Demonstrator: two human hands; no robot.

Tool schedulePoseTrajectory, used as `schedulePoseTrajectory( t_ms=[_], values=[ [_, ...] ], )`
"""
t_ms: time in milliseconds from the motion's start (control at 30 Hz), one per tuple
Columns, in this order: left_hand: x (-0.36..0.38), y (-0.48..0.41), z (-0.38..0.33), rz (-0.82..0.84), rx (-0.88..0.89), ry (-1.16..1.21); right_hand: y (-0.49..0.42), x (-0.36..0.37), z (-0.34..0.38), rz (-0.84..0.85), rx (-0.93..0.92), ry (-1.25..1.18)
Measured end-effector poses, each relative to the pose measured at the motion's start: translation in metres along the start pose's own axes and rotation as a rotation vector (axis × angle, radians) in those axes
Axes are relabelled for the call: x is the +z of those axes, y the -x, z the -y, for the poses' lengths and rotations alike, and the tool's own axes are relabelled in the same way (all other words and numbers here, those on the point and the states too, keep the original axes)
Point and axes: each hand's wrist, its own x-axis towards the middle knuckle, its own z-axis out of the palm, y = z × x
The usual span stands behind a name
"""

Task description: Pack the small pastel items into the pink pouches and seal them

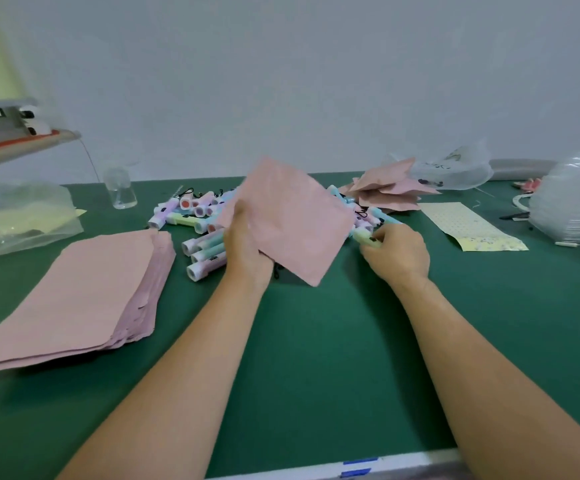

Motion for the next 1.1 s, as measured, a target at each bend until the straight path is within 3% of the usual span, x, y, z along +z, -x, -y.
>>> schedulePoseTrajectory(
  t_ms=[67,133,167,233,300,367,467,700,800,933,1100],
  values=[
    [-0.011,-0.002,0.012,0.023,-0.105,0.054,0.001,0.002,0.001,0.063,-0.015,0.143],
    [-0.016,-0.004,0.016,0.013,-0.165,0.071,0.001,0.002,0.005,0.005,-0.063,0.117],
    [-0.016,-0.006,0.017,0.008,-0.171,0.080,0.002,0.000,0.009,-0.056,-0.083,-0.007],
    [-0.014,-0.007,0.018,0.024,-0.167,0.091,0.003,-0.008,0.020,-0.130,0.002,-0.486],
    [-0.011,-0.007,0.022,0.046,-0.159,0.106,0.007,-0.020,0.034,0.051,0.167,-0.980],
    [-0.010,-0.009,0.024,0.071,-0.140,0.112,0.011,-0.026,0.040,0.295,0.172,-1.153],
    [-0.010,-0.011,0.026,0.100,-0.129,0.086,0.014,-0.017,0.039,0.457,0.046,-1.158],
    [-0.024,-0.019,0.008,0.046,-0.174,-0.010,0.010,-0.010,0.026,0.230,0.103,-1.181],
    [-0.030,-0.021,0.005,0.082,-0.092,-0.190,0.009,-0.011,0.021,0.187,0.133,-1.158],
    [-0.030,-0.018,0.009,0.172,-0.002,-0.259,0.009,-0.014,0.020,0.047,0.099,-1.133],
    [-0.031,-0.014,0.011,0.201,0.046,-0.372,0.005,-0.018,0.015,0.012,0.038,-1.036]
  ],
)
